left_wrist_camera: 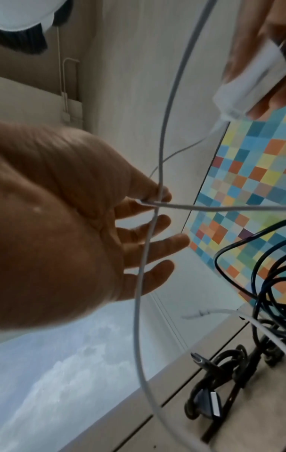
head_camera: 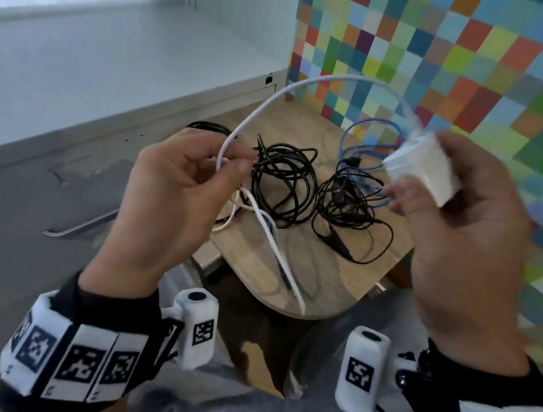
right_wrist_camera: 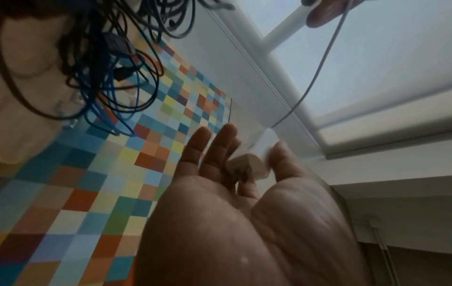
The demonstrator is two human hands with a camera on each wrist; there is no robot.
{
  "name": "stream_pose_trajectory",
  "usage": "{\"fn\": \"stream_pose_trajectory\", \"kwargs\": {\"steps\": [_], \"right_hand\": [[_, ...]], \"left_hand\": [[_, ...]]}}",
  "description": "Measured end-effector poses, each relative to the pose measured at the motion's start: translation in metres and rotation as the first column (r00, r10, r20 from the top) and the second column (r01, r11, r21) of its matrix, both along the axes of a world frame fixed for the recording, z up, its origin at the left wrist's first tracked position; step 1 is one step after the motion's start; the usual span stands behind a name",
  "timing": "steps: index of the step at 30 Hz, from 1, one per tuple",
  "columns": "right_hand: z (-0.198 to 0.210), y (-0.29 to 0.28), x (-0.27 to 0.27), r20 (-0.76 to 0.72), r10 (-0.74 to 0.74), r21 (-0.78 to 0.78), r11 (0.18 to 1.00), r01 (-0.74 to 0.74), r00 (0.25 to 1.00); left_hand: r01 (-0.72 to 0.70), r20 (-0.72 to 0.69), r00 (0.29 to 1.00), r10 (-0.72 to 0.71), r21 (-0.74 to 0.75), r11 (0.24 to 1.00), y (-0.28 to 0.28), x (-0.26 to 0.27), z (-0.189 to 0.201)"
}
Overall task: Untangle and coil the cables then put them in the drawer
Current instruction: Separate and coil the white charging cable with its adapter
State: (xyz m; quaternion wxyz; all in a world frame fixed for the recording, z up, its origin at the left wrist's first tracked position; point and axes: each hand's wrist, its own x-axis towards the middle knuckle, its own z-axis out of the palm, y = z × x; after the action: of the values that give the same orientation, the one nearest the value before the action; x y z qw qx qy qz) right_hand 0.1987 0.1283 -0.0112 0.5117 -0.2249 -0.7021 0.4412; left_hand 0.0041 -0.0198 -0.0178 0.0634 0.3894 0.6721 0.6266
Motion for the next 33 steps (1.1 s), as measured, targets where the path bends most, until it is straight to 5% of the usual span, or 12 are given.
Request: {"fn": "stream_pose_trajectory", "kwargs": {"steps": [7, 11, 13, 16, 18, 21, 24, 27, 30, 33], "right_hand": [[-0.015, -0.015, -0.013, 0.238, 0.093, -0.065, 0.995, -0.079, 0.967], [-0.015, -0.018, -0.015, 0.194, 0.026, -0.125, 0.992, -0.002, 0.981], [-0.011, -0.023, -0.016, 0.186, 0.008, -0.096, 0.995, 0.010, 0.983], [-0.003, -0.038, -0.020, 0.205, 0.033, 0.012, 0.999, -0.036, 0.978], [-0.001, -0.051, -0.024, 0.284, 0.074, 0.165, 0.978, -0.125, 0.956], [-0.005, -0.064, -0.028, 0.397, 0.173, 0.267, 0.918, -0.294, 0.901], [-0.006, -0.066, -0.028, 0.269, 0.311, 0.202, 0.907, -0.369, 0.911], [-0.007, -0.060, -0.028, 0.023, 0.297, 0.132, 0.946, -0.297, 0.955], [-0.006, -0.050, -0.030, -0.017, 0.228, 0.068, 0.972, -0.227, 0.973], [-0.008, -0.041, -0.030, 0.126, 0.357, 0.029, 0.931, -0.364, 0.925]], "left_hand": [[-0.222, -0.115, 0.967, 0.229, 0.070, 0.973, -0.002, 0.006, 0.006], [-0.215, -0.193, 0.946, 0.262, 0.234, 0.948, -0.005, 0.021, 0.023], [-0.107, -0.204, 0.968, 0.144, 0.179, 0.978, -0.004, 0.031, 0.026], [0.141, -0.015, 0.990, -0.140, 0.036, 0.989, 0.004, 0.047, 0.027], [0.193, 0.118, 0.974, -0.196, 0.034, 0.981, 0.007, 0.052, 0.026], [0.152, 0.111, 0.981, -0.156, 0.047, 0.987, 0.004, 0.045, 0.025], [0.192, 0.109, 0.973, -0.203, 0.107, 0.976, -0.002, 0.037, 0.029], [0.297, 0.137, 0.942, -0.306, 0.083, 0.951, -0.004, 0.035, 0.030], [0.495, 0.179, 0.859, -0.479, -0.056, 0.867, -0.005, 0.036, 0.026], [0.702, 0.261, 0.700, -0.665, -0.085, 0.707, -0.008, 0.043, 0.027]]}}
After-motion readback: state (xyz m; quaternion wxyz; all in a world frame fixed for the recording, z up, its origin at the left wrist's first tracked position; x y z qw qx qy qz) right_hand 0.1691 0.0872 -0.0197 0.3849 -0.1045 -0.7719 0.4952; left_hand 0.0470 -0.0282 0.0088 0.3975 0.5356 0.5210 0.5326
